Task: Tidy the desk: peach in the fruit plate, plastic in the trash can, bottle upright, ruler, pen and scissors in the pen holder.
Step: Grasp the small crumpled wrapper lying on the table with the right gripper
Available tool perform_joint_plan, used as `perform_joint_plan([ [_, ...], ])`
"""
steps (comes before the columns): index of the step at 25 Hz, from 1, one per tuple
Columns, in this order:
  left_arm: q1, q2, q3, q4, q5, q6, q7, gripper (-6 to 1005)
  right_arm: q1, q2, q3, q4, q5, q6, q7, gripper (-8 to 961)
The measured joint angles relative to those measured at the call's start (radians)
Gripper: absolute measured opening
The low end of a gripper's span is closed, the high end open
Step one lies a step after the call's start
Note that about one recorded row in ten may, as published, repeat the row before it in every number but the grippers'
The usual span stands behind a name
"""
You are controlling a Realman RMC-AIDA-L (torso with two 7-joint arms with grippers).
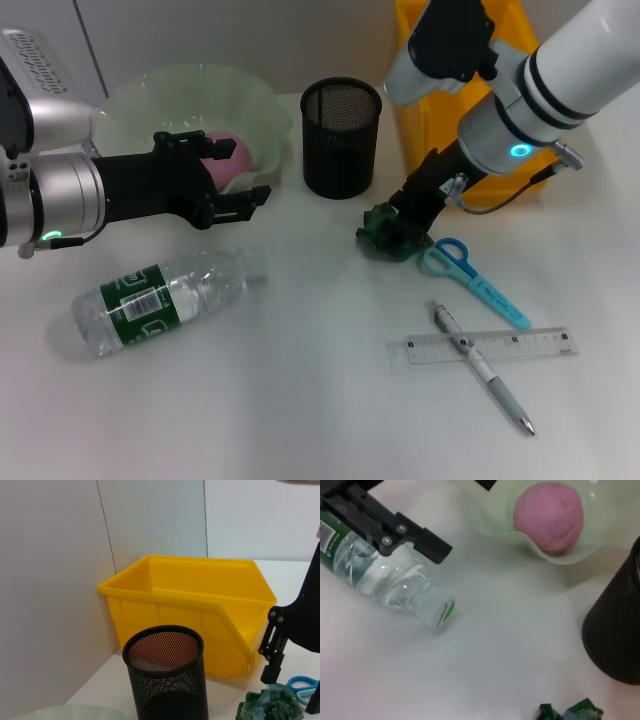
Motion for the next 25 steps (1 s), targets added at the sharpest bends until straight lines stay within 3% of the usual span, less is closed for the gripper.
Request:
perform_joint_plan([
  [25,-0.004,-0.001,0.011,-0.001,0.000,0.000,0.000,736,0.015,0.000,-0.052,0.081,-0.013,0.086,0.005,627],
])
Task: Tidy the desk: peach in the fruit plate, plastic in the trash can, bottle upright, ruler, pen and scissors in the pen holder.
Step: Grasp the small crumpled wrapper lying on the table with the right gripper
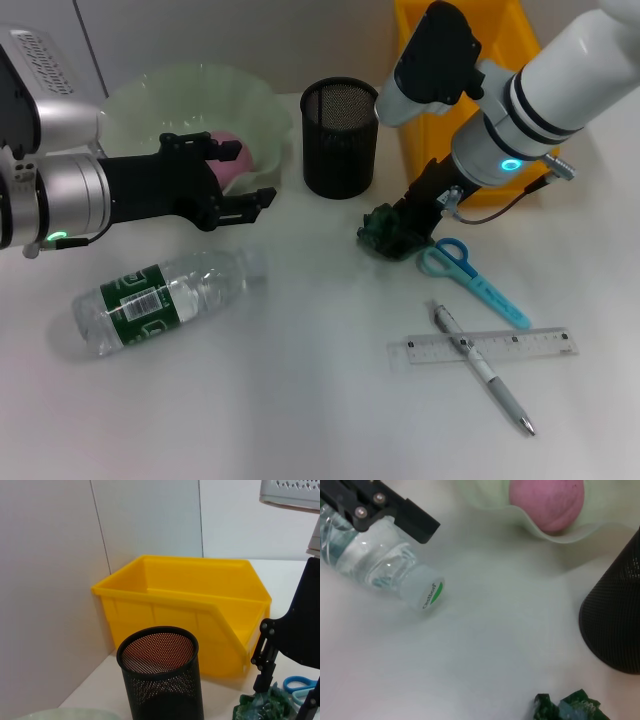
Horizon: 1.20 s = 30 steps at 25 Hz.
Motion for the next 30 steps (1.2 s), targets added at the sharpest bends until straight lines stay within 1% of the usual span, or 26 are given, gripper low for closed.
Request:
perform_joint_plan([
  [11,0.000,-0.001,0.007,0.000,0.000,-0.008,0.001,733,0.004,0.000,-0.023,0.002,0.000,0.015,0.022,610],
  [16,0.000,-0.001,0.011,0.000,0.000,-0.012,0.002,727,0.006,0.000,-0.023,0.002,-0.008,0.015,0.028,436],
  [21,0.000,-0.001,0.012,0.000,0.000,-0.019,0.002,722,0.008,0.000,-0.023,0.002,-0.011,0.015,0.038,307],
  [30,0.000,-0.001,0.012,0.000,0.000,-0.021,0.002,722,0.012,-0.001,-0.023,0.001,-0.012,0.007,0.041,222],
])
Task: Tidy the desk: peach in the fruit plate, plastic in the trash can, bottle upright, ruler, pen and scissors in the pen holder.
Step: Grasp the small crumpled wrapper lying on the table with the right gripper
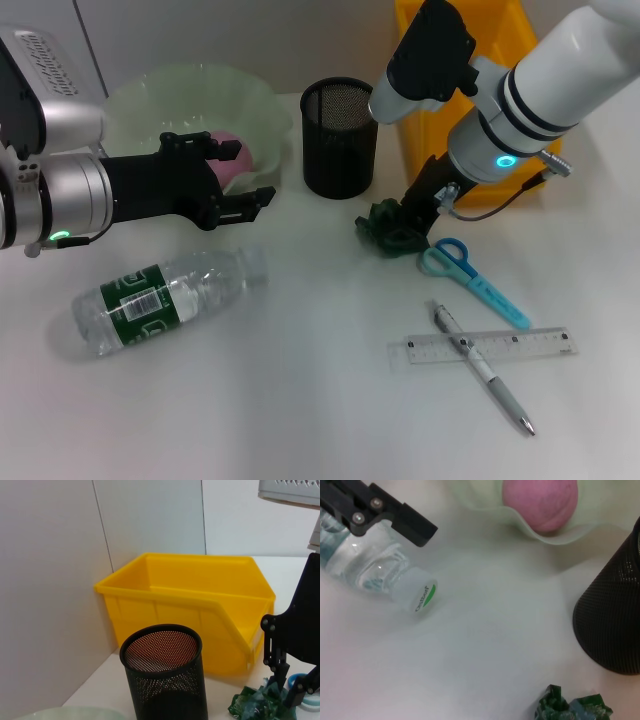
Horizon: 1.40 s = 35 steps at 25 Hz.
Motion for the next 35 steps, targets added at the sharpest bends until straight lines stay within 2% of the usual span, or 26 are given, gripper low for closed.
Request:
perform_joint_plan([
  [8,0.002,0.000,0.003,0.000,0.000,-0.001,0.000,721,-0.007,0.001,0.000,-0.065,-0.032,-0.033,0.055,201],
  [13,0.003,0.000,0.004,0.000,0.000,-0.001,0.000,721,-0.022,0.005,-0.015,-0.137,-0.028,-0.089,0.083,339],
  [16,0.003,0.001,0.013,0.000,0.000,-0.001,0.000,721,-0.015,0.004,-0.022,-0.141,-0.028,-0.106,0.118,564],
  [26,0.000,0.002,0.017,0.000,0.000,-0.001,0.014,720,-0.011,0.004,-0.024,-0.080,-0.032,-0.064,0.127,693],
  [35,0.000,0.001,0.019,0.000,0.000,0.001,0.014,720,-0.005,0.003,-0.049,-0.030,-0.038,0.003,0.125,693],
])
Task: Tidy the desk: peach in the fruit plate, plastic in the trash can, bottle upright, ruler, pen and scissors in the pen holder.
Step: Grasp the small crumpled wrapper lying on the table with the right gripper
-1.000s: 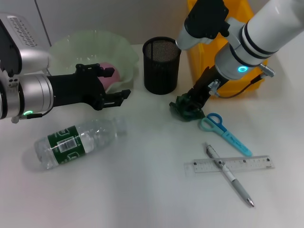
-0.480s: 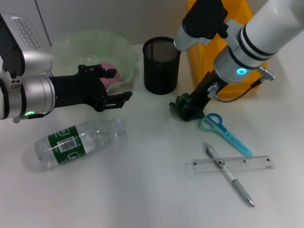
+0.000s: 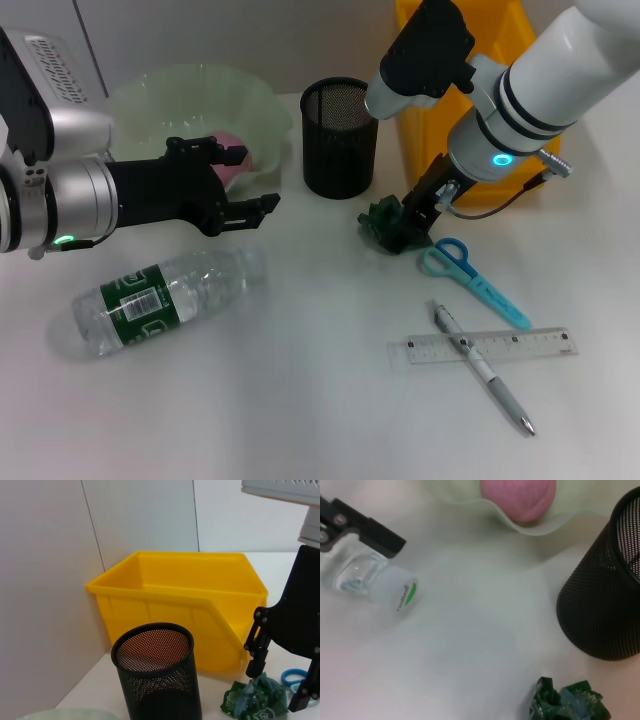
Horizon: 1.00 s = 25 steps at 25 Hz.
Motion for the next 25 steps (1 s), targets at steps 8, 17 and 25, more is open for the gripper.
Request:
perform_joint_plan([
  [8,0.000,-0.001,0.006,0.000,0.000,-0.001,0.000,720,0.007,-0.001,0.000,0.038,0.000,0.039,-0.005,695],
  [17,0.001,-0.001,0.007,0.000,0.000,-0.001,0.000,719,0.013,-0.001,-0.001,0.059,-0.001,0.061,-0.006,693],
  [25,0.003,-0.001,0.007,0.000,0.000,-0.001,0.000,719,0.028,-0.002,-0.002,0.078,-0.014,0.068,0.001,684],
])
